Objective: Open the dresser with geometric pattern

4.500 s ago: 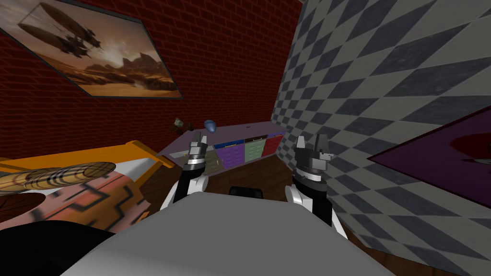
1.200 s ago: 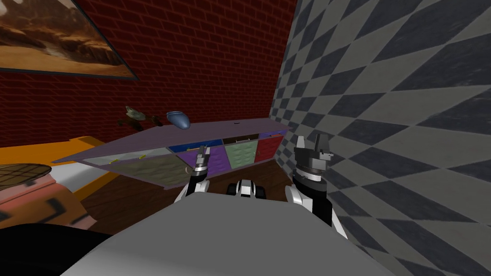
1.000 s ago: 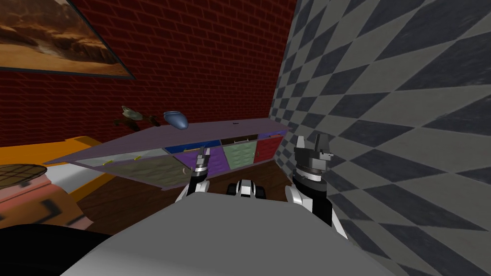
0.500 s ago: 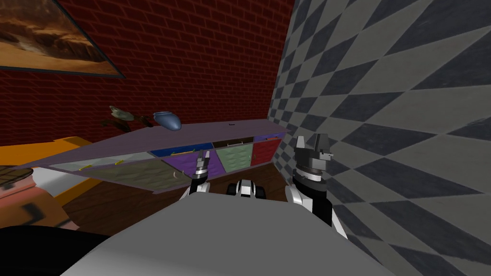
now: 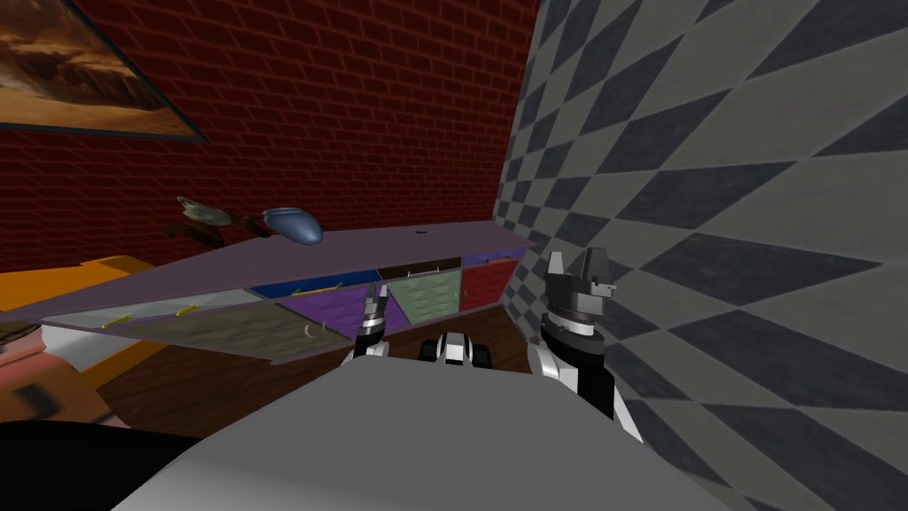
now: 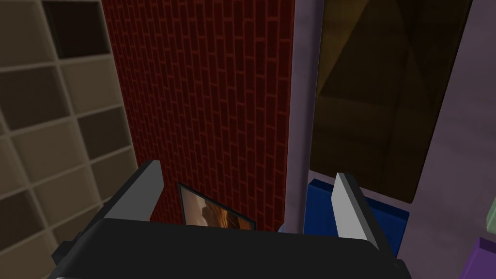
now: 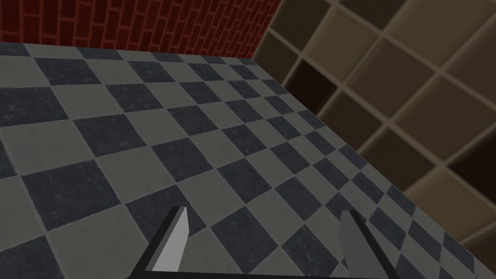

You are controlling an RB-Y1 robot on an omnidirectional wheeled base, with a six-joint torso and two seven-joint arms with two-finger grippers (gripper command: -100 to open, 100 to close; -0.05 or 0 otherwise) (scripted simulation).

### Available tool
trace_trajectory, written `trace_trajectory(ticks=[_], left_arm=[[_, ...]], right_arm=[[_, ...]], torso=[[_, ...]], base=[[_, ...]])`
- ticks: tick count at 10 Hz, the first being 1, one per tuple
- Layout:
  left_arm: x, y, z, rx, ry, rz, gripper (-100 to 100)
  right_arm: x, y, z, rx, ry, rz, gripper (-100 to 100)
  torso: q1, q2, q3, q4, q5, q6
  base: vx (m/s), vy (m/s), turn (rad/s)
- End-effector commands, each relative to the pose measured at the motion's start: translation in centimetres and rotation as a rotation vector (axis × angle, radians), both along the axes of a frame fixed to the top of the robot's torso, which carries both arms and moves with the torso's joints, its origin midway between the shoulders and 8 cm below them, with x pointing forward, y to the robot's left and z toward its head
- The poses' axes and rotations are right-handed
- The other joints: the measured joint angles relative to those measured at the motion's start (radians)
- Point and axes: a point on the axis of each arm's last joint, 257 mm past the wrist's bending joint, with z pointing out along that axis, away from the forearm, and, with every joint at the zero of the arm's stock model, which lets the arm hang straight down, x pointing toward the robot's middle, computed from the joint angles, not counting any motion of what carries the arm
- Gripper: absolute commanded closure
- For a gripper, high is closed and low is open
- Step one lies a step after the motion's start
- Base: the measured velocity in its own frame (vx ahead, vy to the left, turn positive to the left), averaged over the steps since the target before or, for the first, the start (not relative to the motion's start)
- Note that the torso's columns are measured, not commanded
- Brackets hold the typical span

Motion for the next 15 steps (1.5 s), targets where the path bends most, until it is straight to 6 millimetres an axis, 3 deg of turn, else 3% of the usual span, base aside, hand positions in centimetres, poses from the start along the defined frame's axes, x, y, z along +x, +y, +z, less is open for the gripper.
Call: trace_trajectory(ticks=[1,10,11,12,13,14,15], left_arm=[[-0.7,0.9,-1.9,-0.027,0.01,0.017,-100],[-2.5,3.0,-5.9,-0.067,0.041,0.058,-100],[-2.3,2.9,-5.8,-0.067,0.041,0.056,-100],[-1.7,4.8,-5.7,-0.045,0.036,0.122,-100],[-1.4,4.7,-5.5,-0.046,0.03,0.119,-100],[-1.2,6.5,-5.3,-0.025,0.028,0.186,-100],[-0.7,6.4,-5.2,-0.029,0.023,0.183,-100]], right_arm=[[0.0,0.0,0.0,0.0,0.0,0.0,0],[0.0,0.0,0.0,0.0,0.0,0.0,0],[0.0,0.0,0.0,0.0,0.0,0.0,0],[0.0,0.0,0.0,0.0,0.0,0.0,0],[0.0,0.0,0.0,0.0,0.0,0.0,0],[0.0,0.0,0.0,0.0,0.0,0.0,0],[0.0,0.0,0.0,0.0,0.0,0.0,0]], torso=[[-0.003,-0.002,-0.001,0.0,-0.001,0.0],[0.0,-0.001,-0.001,0.0,0.0,0.0],[0.001,0.001,0.0,0.0,0.0,0.0],[0.003,0.001,0.001,0.0,0.001,0.0],[0.007,0.006,0.003,0.002,0.002,0.001],[0.004,0.005,0.003,0.001,0.001,0.0],[0.003,0.003,0.002,0.001,0.001,0.0]], base=[[0.109,-0.158,0.04],[0.095,-0.113,0.019],[0.021,-0.035,0.004],[-0.101,0.07,-0.355],[-0.134,0.088,-0.279],[-0.166,0.121,-0.325],[-0.154,0.098,-0.25]])
